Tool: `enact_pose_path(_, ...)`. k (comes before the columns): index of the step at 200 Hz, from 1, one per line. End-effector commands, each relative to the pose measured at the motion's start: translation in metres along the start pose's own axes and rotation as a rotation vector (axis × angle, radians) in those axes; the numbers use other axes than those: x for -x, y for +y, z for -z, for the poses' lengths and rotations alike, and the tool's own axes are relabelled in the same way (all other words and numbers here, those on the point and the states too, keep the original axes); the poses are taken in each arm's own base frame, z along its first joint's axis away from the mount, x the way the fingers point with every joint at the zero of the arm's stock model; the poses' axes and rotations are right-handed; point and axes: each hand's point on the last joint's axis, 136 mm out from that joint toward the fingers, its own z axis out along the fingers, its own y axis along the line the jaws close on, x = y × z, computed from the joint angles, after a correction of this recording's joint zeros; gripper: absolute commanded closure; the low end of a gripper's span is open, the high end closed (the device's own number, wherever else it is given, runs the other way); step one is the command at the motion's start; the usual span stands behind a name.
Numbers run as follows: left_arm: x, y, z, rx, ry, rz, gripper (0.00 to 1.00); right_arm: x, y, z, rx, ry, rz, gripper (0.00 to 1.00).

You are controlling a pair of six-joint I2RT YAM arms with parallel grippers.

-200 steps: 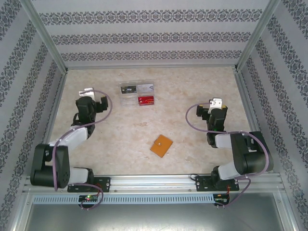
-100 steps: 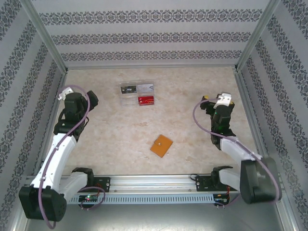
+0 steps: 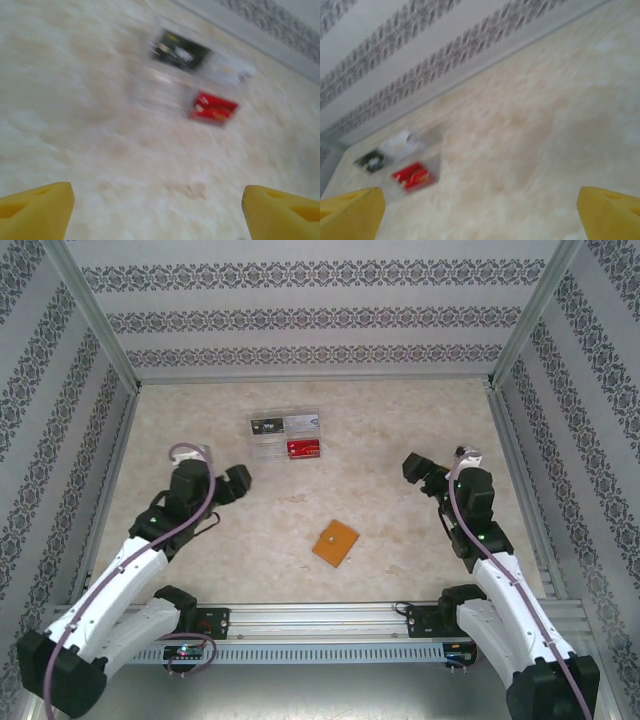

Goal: Take the credit cards out of the card holder

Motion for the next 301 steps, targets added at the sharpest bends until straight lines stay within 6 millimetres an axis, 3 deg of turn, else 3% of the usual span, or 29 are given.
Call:
enact_pose_path(1, -0.036, -0.008, -0.009, 0.036, 0.068, -0.107, 0.13, -0.033, 0.026, 0.011, 0.088, 0.164, -0.011, 0.02)
enact_pose_path(36, -0.096, -0.044, -0.021, -0.035, 0.196, -0.278, 0.18, -0.083, 0.039, 0.022, 0.124, 0.332, 0.07, 0.02)
enact_pose_path(54, -0.129, -0.063, -0.026, -0.071, 0.264, -0.359, 0.26, -0.099, 0.041, 0.029, 0.145, 0.366, 0.084, 0.02)
enact_pose_path(85, -0.175, -0.092, -0.032, -0.082, 0.328, -0.529, 0.31, -0.112, 0.032, 0.04, 0.152, 0.365, 0.068, 0.02)
enact_pose_path(131, -0.219, -0.128, -0.053, -0.06, 0.395, -0.716, 0.44, -0.115, 0.016, 0.049, 0.108, 0.346, 0.098, 0.02)
enact_pose_path(179, -0.231, -0.136, -0.073, 0.005, 0.413, -0.806, 0.51, -0.117, 0.016, 0.048, 0.109, 0.354, 0.1, 0.02)
enact_pose_path(264, -0.241, -0.114, -0.085, 0.123, 0.454, -0.857, 0.58, -0.118, 0.018, 0.048, 0.124, 0.353, 0.101, 0.02)
enact_pose_path(301, -0.242, -0.112, -0.087, 0.133, 0.459, -0.867, 0.9, -0.121, 0.022, 0.048, 0.148, 0.37, 0.097, 0.02)
